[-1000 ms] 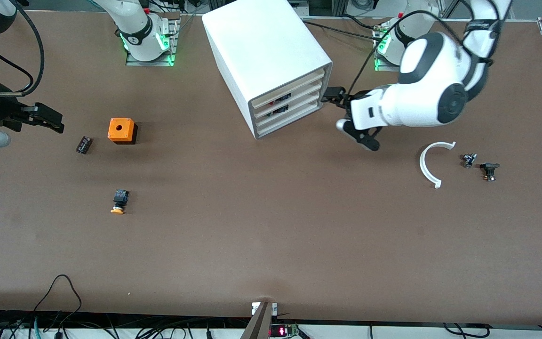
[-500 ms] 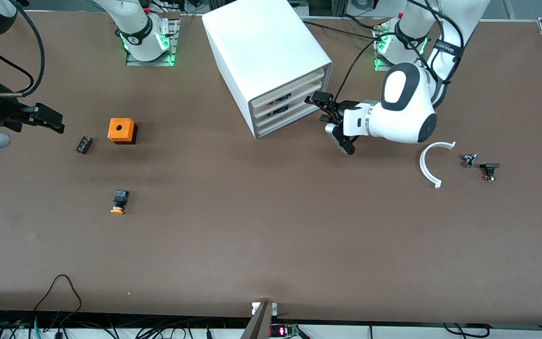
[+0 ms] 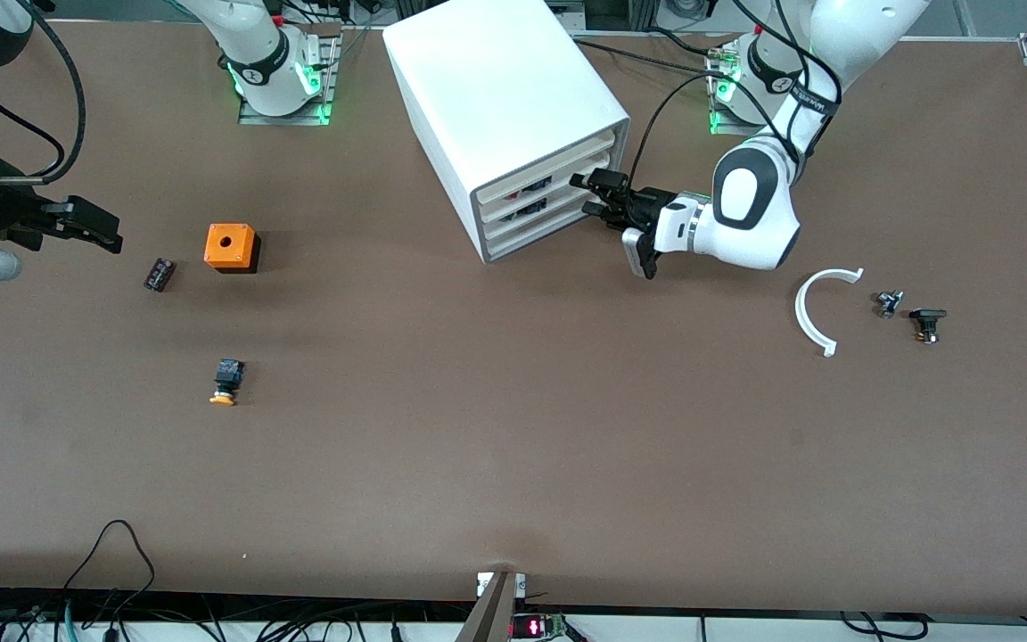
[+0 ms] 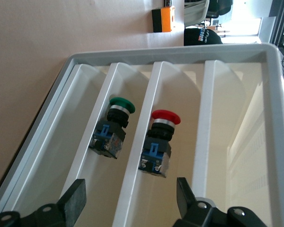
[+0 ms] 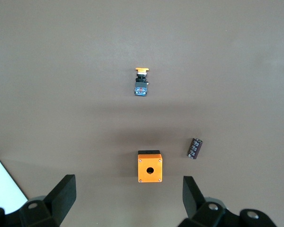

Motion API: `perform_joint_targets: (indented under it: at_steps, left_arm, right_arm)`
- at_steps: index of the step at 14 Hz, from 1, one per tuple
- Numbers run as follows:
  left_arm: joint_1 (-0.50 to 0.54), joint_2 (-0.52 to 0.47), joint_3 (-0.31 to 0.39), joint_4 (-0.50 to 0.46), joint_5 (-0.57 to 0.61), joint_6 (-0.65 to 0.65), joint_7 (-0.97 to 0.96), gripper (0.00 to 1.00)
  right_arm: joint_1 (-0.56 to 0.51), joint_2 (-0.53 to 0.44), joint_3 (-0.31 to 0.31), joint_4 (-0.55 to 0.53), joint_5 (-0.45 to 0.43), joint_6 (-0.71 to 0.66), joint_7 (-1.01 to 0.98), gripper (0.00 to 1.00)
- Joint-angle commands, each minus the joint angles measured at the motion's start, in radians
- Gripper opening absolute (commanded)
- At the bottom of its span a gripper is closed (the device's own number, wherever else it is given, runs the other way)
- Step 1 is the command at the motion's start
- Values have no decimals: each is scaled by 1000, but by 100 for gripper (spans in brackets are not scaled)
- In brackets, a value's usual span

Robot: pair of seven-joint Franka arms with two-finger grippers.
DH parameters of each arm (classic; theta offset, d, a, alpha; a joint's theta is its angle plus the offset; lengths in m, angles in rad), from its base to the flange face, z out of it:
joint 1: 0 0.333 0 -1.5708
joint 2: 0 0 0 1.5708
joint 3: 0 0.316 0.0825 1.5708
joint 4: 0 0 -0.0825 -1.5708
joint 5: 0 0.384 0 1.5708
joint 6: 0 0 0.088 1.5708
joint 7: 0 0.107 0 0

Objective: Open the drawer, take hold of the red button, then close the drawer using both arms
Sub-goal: 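Grasp the drawer handle with the left gripper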

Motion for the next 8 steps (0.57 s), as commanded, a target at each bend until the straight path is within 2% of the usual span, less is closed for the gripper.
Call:
perform_joint_targets:
  at_steps: [1, 2, 6, 8]
  left_arm:
    - [22, 30, -5, -8, -26, -61, 57, 70]
    - [22, 46, -5, -8, -27, -81, 63, 67]
    - [21, 58, -5, -12, -27, -83, 66, 63]
    - [9, 73, -5, -17, -27, -87, 89, 56]
  right_arm:
    - [-2, 11, 7, 24, -7, -3, 11, 100]
    - [-2, 11, 7, 24, -7, -3, 11, 100]
    - [-1, 11, 7, 24, -7, -3, 20, 100]
    - [-1, 11, 7, 24, -7, -3, 20, 100]
